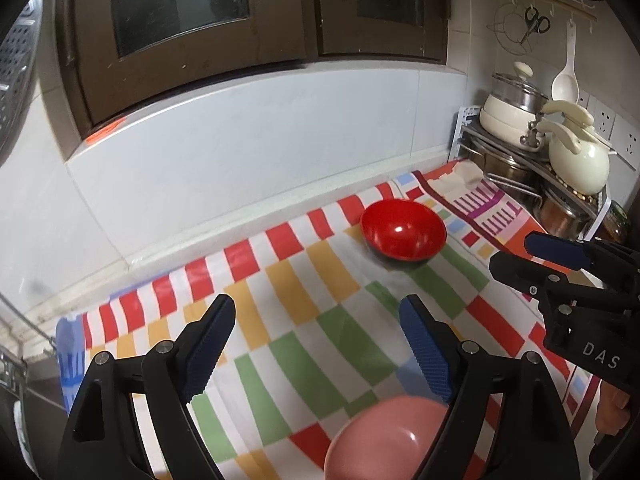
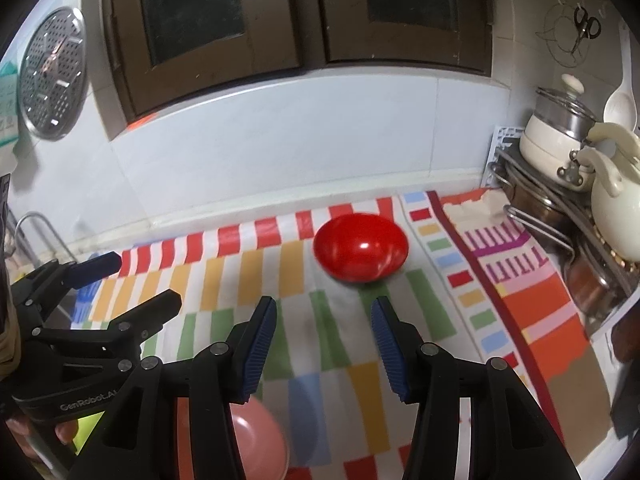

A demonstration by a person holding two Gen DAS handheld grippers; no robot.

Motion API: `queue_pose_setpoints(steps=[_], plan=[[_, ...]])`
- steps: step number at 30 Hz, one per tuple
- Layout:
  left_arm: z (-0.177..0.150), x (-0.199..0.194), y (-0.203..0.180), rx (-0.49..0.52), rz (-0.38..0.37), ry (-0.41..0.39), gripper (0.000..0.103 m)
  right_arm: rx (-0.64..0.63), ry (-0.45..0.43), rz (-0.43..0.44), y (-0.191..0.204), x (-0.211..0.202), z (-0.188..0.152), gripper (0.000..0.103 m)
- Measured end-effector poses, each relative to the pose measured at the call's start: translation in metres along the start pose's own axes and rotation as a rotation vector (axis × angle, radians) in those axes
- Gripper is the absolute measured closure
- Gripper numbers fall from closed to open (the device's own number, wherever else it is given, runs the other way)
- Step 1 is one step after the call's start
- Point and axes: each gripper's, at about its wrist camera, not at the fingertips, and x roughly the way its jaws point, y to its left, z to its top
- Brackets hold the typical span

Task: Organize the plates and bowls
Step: 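Move both grippers to the red-and-black bowl, then pinch the red-and-black bowl's rim with both grippers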

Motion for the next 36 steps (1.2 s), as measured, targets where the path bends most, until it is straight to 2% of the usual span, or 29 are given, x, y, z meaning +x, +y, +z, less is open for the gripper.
queue_pose_setpoints(steps=[8,15,27,36], plan=[[0.034,0.030,-0.001,0.017,-0.029,0.004,0.018,0.029,-0.021,-0.016,-0.018,0.022,0.030,0.053],[0.054,0.072,-0.001,0.043,-0.029,0.029,0.018,0.060,0.002,-0.032,-0.035,0.059,0.046,0.053],[0.068,0.158,-0.015,0.094,-0.076,0.114,0.018,0.131,0.094,-0.076,-0.069,0.128,0.042,0.053],[0.066,0.205,-0.031,0.117,-0.095,0.180,0.019,0.183,0.158,-0.081,-0.087,0.166,0.029,0.053]])
